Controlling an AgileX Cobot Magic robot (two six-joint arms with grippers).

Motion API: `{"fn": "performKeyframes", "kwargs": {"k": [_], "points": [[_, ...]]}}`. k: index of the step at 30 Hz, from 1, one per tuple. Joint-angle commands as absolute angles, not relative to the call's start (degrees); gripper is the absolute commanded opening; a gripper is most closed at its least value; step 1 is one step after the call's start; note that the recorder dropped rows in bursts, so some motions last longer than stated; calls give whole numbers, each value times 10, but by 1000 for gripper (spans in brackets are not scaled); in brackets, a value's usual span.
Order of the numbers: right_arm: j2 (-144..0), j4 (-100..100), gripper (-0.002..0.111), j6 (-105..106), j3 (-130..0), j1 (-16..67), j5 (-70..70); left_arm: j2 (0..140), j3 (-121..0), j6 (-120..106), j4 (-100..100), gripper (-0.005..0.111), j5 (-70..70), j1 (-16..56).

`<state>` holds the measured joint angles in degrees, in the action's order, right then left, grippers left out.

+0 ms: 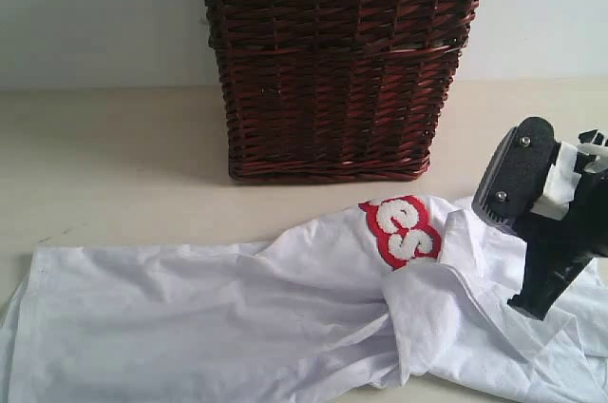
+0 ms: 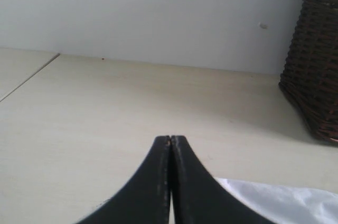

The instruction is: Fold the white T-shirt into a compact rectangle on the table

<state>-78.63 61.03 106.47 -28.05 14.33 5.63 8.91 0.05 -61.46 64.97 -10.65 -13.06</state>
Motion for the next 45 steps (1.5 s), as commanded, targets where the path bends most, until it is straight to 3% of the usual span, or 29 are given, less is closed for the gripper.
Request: {"fn": "performKeyframes", "kwargs": {"k": [1,5,7,11,15,24,25,28,45], "points": [[-787,615,0,1066,-284,143,10,87,0,-612,648,0,-108,-132],[-787,615,1,1062,-284,143,56,87,0,-612,648,0,-108,-132],[-787,614,9,1063,-284,143,112,87,0,-612,648,0,-108,-132],[-787,614,36,1063,-284,143,235,87,0,-612,648,0,-108,-132],[-796,615,46,1062,-284,143,181,87,0,-612,648,0,-108,-132],[-880,616,45,1062,-284,143,169,87,0,-612,648,0,-108,-132],[-882,616,38,1062,-284,143,165,87,0,-612,648,0,-108,-132],[-867,616,0,1062,-284,143,146,87,0,-612,648,0,-108,-132],[-828,657,0,1063,-284,143,-23,87,0,-612,648,0,-108,-132]]}}
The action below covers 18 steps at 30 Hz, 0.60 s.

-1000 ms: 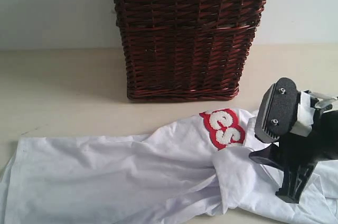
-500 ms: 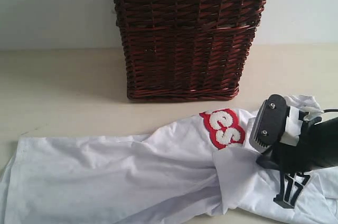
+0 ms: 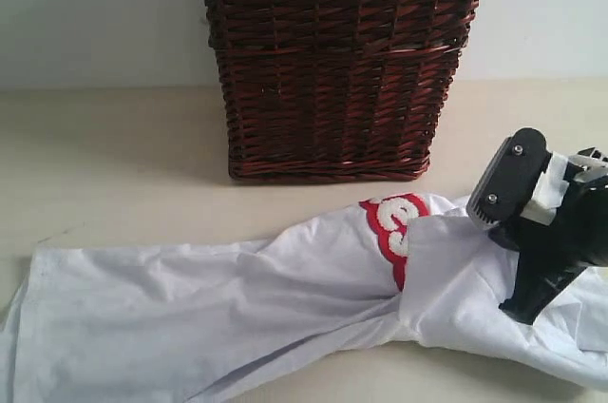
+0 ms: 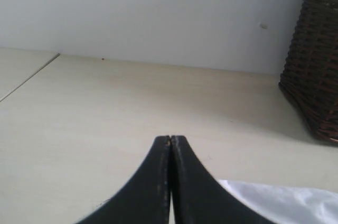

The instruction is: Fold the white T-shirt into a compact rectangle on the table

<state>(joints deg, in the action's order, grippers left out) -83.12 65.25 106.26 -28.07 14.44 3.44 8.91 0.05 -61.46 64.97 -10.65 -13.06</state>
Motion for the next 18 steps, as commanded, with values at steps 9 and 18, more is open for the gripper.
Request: {"fn": "performKeyframes", "kwargs": {"k": [9,18], "points": [[-858,657,1,1063,-284,143,-59,87,0,-612,648,0,-108,-132],[-898,659,46,1052,-284,143,-81,87,0,-612,648,0,-108,-132]]}}
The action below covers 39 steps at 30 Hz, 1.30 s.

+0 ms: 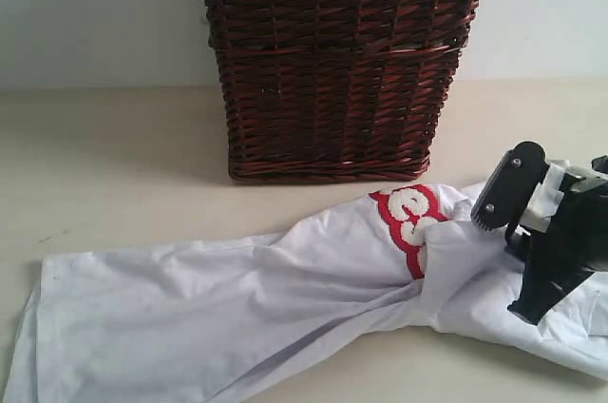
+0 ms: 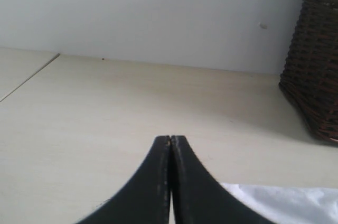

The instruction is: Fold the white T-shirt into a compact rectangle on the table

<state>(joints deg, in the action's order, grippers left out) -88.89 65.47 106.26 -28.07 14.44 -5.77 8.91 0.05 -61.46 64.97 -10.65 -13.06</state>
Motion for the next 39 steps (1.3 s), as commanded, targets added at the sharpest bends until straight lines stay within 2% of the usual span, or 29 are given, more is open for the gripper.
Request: {"fn": "performKeyframes", "kwargs": {"k": [1,6,15,18,23,26,32,39], "points": [[-902,659,49,1037,-284,143,-101,87,0,-612,648,0,-108,-132],[-908,626,54,916,-284,143,-217,87,0,-612,648,0,-108,-132],[-866,421,54,689,-284,143,-218,87,0,-612,648,0,-108,-132],[-819,414,54,639,-284,143,-120,87,0,-612,648,0,-108,-132],[-798,396,53,713,-284,143,106,87,0,-612,648,0,-108,-132],[-820,396,46,734,-284,143,129,87,0,-612,648,0,-108,-132],[-889,402,25,734,-284,143,10,87,0,-612,648,0,-108,-132],[-938,401,22,734,-284,143,-98,87,0,-612,648,0,-108,-132]]}}
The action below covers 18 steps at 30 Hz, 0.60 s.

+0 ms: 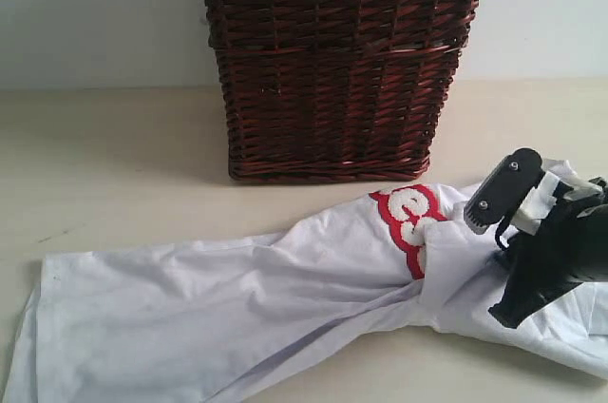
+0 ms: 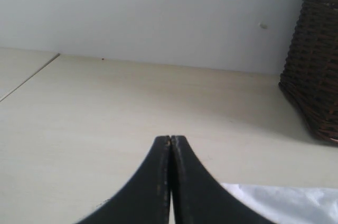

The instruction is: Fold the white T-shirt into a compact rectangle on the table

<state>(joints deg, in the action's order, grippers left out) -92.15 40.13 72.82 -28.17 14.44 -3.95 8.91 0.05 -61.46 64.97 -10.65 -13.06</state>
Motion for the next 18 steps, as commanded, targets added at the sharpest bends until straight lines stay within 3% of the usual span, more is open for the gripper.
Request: {"fn": "performKeyframes", "kwargs": {"k": [1,12,18], "points": [[-940,401,22,734,-284,143,-115,87,0,-612,648,0,-108,-132],[-895,382,21,707,-285,159,-146,87,0,-612,648,0,-108,-132],[-887,244,4,673,-290,198,-78,87,0,-612,648,0,-108,-132]]}}
